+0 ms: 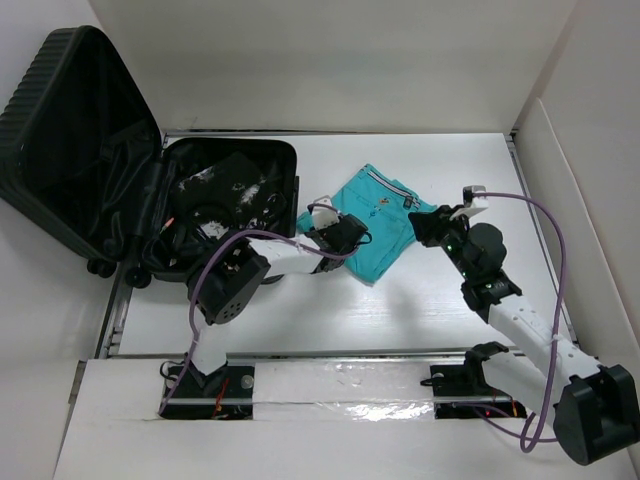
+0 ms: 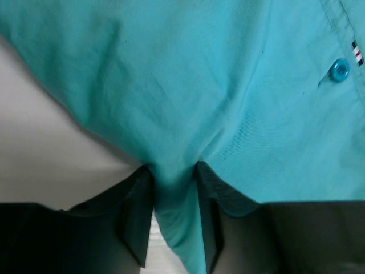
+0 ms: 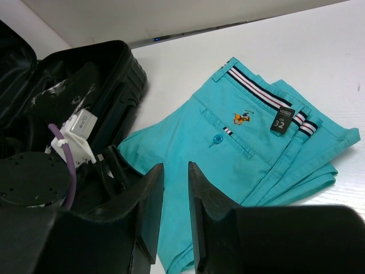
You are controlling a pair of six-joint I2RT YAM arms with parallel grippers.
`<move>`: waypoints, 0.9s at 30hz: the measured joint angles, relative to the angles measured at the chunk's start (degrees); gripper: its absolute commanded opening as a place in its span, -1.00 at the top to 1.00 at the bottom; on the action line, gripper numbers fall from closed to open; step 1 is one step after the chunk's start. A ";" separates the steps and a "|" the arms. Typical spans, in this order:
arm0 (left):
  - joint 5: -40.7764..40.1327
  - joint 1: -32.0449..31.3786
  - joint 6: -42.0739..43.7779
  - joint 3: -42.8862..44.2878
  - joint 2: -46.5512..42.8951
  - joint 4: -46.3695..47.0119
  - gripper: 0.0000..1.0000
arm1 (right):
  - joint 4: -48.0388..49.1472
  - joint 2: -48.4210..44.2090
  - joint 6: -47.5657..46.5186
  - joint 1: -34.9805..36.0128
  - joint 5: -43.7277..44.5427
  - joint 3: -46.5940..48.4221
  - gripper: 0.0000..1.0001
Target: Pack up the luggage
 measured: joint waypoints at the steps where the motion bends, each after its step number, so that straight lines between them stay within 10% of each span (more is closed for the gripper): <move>1: 0.33 0.07 0.15 0.04 0.33 0.79 0.56 | -0.07 -0.13 0.00 0.00 -0.04 0.00 0.41; 4: 1.42 0.68 2.29 0.04 1.11 3.91 1.00 | -0.33 -0.79 -0.20 0.00 -0.02 0.00 0.41; 19: 11.63 7.02 33.05 25.24 2.16 -2.23 1.00 | -0.72 -2.27 -0.57 0.63 4.15 0.00 0.42; 27: 21.03 24.48 40.79 27.45 -7.28 -11.04 1.00 | -0.70 -5.79 0.04 0.63 5.05 -0.74 0.42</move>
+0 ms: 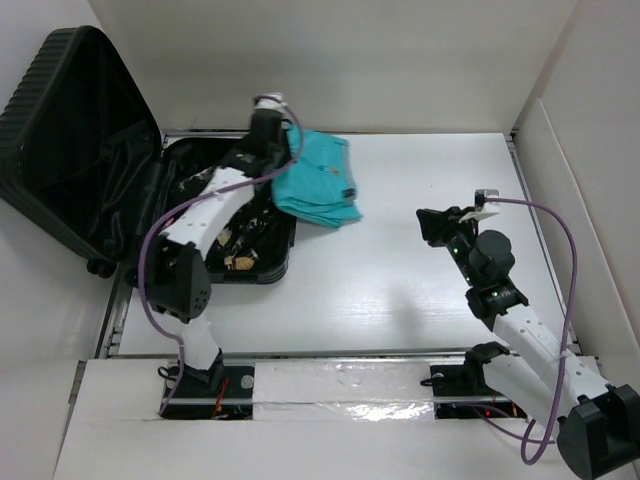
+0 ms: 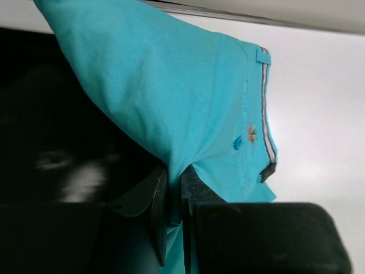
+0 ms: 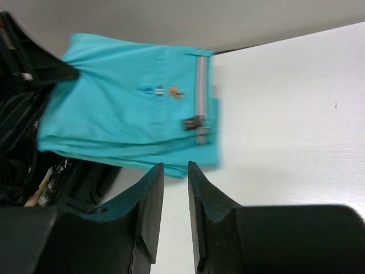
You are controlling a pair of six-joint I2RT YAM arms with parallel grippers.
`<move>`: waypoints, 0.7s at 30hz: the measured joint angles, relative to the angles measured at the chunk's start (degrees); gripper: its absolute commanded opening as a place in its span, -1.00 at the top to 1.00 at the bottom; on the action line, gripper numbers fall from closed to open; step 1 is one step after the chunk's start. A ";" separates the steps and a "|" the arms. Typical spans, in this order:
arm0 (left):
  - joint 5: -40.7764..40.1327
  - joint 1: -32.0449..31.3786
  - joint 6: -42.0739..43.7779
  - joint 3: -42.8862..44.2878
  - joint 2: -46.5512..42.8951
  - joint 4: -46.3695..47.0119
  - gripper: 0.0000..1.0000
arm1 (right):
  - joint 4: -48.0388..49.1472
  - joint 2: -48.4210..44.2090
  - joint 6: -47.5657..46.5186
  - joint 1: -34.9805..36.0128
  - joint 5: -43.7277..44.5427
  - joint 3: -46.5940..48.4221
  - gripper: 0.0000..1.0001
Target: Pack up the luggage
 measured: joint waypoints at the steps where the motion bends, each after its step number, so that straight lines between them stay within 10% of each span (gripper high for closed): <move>1: 0.61 3.30 0.37 -1.22 -1.86 -0.74 1.00 | -0.13 -0.02 0.00 0.00 -0.02 -0.02 0.41; 12: 10.45 35.50 -0.79 -18.67 -15.98 -3.63 1.00 | -0.39 3.21 -0.07 0.00 -0.39 -0.02 0.41; 21: 11.17 39.63 -1.07 -21.79 -15.98 -3.67 1.00 | -0.37 3.65 -0.24 -0.02 -0.76 -0.02 0.40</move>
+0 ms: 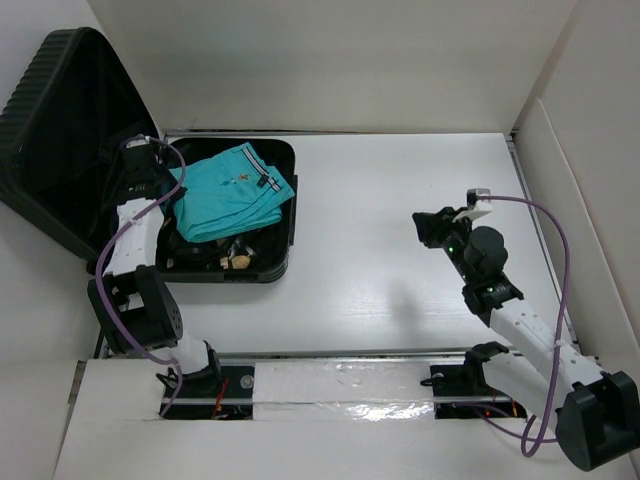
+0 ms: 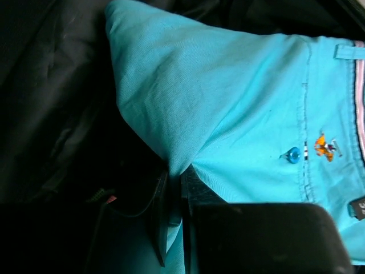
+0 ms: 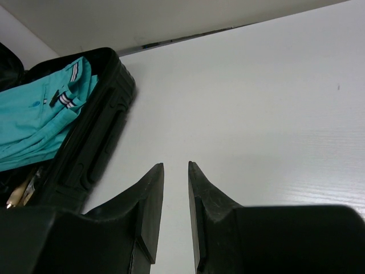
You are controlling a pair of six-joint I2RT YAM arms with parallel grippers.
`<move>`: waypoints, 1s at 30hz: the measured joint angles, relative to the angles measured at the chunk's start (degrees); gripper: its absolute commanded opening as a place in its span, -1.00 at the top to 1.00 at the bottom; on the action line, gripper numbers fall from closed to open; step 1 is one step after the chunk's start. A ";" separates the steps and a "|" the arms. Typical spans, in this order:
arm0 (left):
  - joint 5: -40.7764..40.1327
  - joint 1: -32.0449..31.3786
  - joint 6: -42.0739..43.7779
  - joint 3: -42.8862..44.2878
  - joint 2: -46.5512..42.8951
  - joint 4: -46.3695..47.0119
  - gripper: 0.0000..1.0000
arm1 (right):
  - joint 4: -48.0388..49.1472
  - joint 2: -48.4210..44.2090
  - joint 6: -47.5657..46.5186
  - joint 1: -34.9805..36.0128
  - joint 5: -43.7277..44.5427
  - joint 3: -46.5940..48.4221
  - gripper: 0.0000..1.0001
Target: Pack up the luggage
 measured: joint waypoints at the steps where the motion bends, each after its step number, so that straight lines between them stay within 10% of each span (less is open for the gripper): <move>1: -0.42 0.00 -0.13 -0.28 0.04 -0.20 0.85 | 0.00 0.00 -0.02 0.00 -0.15 0.00 0.40; 2: -0.74 0.00 -0.24 -0.33 0.11 -0.57 0.41 | -0.02 0.00 -0.02 0.02 -0.57 0.00 0.40; 4: -2.21 0.02 -0.61 -0.33 0.22 -1.01 0.26 | 0.00 0.02 -0.04 0.02 -1.33 0.00 0.40; 9: -6.78 0.31 -2.32 -0.31 -2.03 -1.75 0.98 | -0.02 0.59 -0.44 0.15 -3.02 0.07 0.40; 15: -12.22 -0.04 -3.23 6.62 -5.66 -4.68 0.63 | -0.13 0.81 -1.25 0.96 -3.87 0.20 0.44; 17: -13.09 -1.49 -3.65 7.21 -6.73 -3.72 0.72 | -0.28 0.83 -1.88 1.38 -4.04 0.31 0.83; 25: -10.86 -31.87 -4.04 6.69 -5.07 -0.83 1.00 | -0.90 2.40 -3.37 4.52 -4.17 2.21 1.00; 30: -10.95 -40.09 -5.25 6.69 2.93 -0.68 1.00 | -0.92 3.17 -3.98 4.94 -4.00 2.40 1.00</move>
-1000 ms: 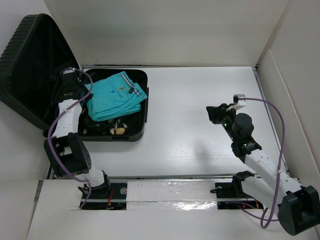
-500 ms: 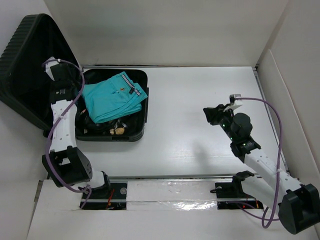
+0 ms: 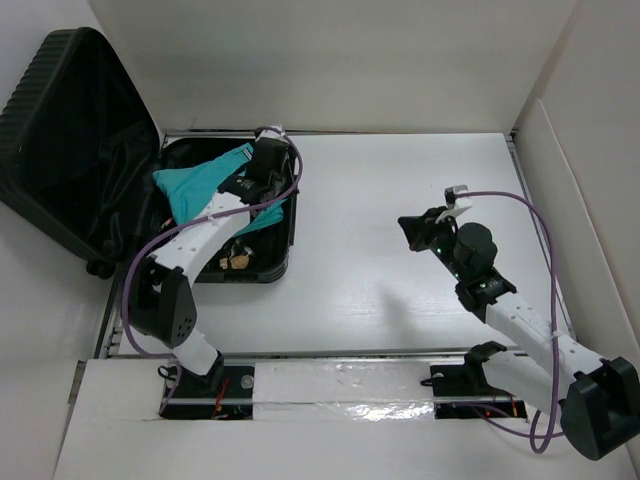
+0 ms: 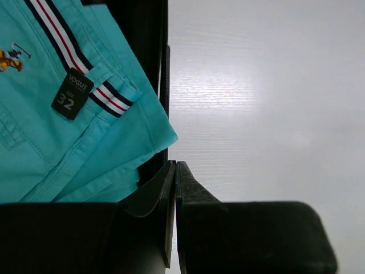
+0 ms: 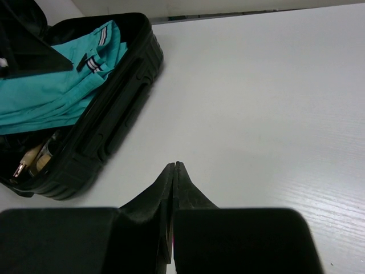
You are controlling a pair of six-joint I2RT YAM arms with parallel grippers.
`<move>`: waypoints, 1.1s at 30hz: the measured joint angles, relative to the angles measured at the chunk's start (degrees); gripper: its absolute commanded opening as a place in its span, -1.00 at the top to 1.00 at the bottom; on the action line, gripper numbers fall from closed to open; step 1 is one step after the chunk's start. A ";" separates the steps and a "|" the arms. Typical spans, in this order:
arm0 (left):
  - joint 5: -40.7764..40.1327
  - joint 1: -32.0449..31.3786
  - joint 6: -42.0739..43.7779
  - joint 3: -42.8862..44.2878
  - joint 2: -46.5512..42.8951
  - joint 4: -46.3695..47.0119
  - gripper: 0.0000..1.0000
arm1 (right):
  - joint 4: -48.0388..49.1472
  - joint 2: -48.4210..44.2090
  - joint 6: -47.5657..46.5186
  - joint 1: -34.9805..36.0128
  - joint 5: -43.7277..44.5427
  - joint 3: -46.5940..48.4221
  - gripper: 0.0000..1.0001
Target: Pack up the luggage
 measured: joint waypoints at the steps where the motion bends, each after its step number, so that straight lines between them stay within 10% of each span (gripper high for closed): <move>1: 0.00 -0.22 -0.31 -0.22 1.40 0.26 1.00 | -0.04 0.13 -0.09 0.00 0.00 0.00 1.00; 33: -6.14 4.66 -7.15 -0.92 10.21 0.83 1.00 | -0.83 -0.07 -0.57 0.39 -0.02 0.35 1.00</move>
